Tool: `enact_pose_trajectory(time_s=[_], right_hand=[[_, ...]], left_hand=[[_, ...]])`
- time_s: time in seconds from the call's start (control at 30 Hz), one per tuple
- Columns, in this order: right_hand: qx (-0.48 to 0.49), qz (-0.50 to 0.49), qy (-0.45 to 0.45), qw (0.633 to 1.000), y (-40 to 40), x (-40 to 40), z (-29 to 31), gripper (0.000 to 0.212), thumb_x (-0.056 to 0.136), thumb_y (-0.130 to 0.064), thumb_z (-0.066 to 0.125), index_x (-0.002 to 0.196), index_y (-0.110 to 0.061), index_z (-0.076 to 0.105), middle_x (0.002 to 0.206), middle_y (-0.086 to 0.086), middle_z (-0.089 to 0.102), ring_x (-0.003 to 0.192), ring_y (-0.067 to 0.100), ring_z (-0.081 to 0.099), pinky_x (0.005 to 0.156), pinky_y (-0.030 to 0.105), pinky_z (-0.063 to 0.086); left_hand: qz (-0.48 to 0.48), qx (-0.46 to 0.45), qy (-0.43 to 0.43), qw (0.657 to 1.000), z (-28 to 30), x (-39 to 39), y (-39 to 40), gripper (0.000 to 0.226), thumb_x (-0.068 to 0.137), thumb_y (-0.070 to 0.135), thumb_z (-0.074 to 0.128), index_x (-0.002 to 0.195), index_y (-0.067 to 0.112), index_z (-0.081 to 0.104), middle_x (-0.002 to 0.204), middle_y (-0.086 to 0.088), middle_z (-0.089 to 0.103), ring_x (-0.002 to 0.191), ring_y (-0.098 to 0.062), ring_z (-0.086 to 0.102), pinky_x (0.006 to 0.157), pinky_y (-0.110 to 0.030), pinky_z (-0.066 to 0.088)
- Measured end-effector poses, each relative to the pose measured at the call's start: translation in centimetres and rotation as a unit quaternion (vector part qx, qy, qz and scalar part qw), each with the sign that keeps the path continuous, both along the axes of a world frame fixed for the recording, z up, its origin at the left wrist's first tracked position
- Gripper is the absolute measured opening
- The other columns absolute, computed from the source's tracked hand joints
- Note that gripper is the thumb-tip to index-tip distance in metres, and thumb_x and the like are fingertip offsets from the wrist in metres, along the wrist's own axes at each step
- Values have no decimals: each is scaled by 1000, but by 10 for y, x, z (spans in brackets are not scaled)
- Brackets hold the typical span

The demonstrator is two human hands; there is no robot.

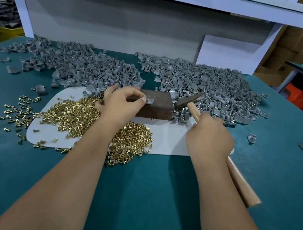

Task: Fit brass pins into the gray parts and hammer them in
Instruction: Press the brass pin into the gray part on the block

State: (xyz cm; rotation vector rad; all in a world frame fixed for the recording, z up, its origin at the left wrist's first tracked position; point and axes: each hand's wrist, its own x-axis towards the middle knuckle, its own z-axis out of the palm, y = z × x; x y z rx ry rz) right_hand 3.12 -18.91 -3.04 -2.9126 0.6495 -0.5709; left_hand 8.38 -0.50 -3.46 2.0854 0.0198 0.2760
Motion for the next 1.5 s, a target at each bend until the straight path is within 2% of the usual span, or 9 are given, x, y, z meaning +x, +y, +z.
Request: enact_pose_trajectory(time_s=[0.1, 0.2, 0.3, 0.4, 0.57, 0.93, 1.2, 1.37, 1.5], right_hand=[[-33, -13, 1, 999, 3, -1, 1, 29, 89, -24, 53, 115, -12, 58, 114, 14, 54, 105, 34, 50, 76, 36, 38], [-47, 56, -115, 991, 17, 3, 7, 26, 91, -29, 53, 109, -13, 63, 110, 11, 53, 102, 28, 44, 85, 37, 35], [24, 214, -138, 967, 46, 23, 13, 29, 96, -35, 46, 111, -17, 63, 104, 4, 58, 96, 18, 44, 85, 34, 39], [122, 264, -88, 953, 64, 49, 16, 27, 96, -34, 48, 108, -16, 64, 103, 7, 62, 99, 25, 53, 82, 37, 46], [126, 261, -108, 951, 68, 65, 10, 17, 95, -30, 51, 90, -18, 62, 90, 3, 60, 84, 24, 56, 63, 31, 37], [137, 247, -141, 949, 79, 64, 4, 16, 96, -19, 49, 101, -7, 59, 104, 9, 61, 100, 26, 52, 79, 34, 38], [165, 238, -156, 945, 79, 66, 2, 11, 94, -15, 51, 87, -9, 57, 92, 7, 59, 88, 26, 53, 67, 30, 30], [166, 251, -152, 941, 77, 65, 2, 13, 95, -16, 51, 86, -9, 57, 91, 7, 60, 87, 25, 52, 69, 31, 34], [234, 298, -111, 919, 66, 54, 15, 24, 98, -23, 46, 81, -11, 58, 81, 3, 59, 77, 21, 53, 65, 34, 38]], left_hand=[[-4, 6, -3, 1000, 0, 0, 0, 8, 88, 41, 68, 80, 44, 67, 110, 34, 34, 144, -8, 14, 112, -47, 5], [-4, 6, -2, 1000, 0, 1, 0, 13, 86, 39, 70, 76, 44, 65, 96, 42, 19, 143, -8, 15, 111, -45, 6], [-3, 8, -14, 1000, -1, 2, 1, 16, 86, 37, 71, 73, 44, 63, 96, 43, 25, 142, -9, 17, 110, -45, 8], [2, 17, -30, 999, -2, 5, 2, 19, 87, 38, 69, 71, 44, 61, 101, 37, 44, 142, -12, 19, 112, -46, 10], [2, 22, -29, 999, -4, 10, 2, 20, 89, 41, 66, 69, 42, 60, 118, 26, 59, 142, -14, 20, 115, -50, 11], [8, 12, -48, 999, -8, 15, 1, 25, 88, 40, 69, 65, 44, 59, 94, 40, 52, 141, -15, 25, 115, -52, 13], [3, 11, -47, 999, -7, 12, 2, 24, 88, 37, 69, 68, 46, 58, 102, 32, 56, 141, -17, 25, 116, -51, 15], [26, 34, -45, 998, -5, 8, -1, 24, 87, 42, 68, 67, 48, 59, 81, 46, 37, 139, -6, 24, 109, -43, 10], [9, 45, -40, 998, -4, 6, 0, 21, 88, 38, 68, 71, 47, 59, 88, 44, 26, 140, -6, 21, 107, -42, 10]])
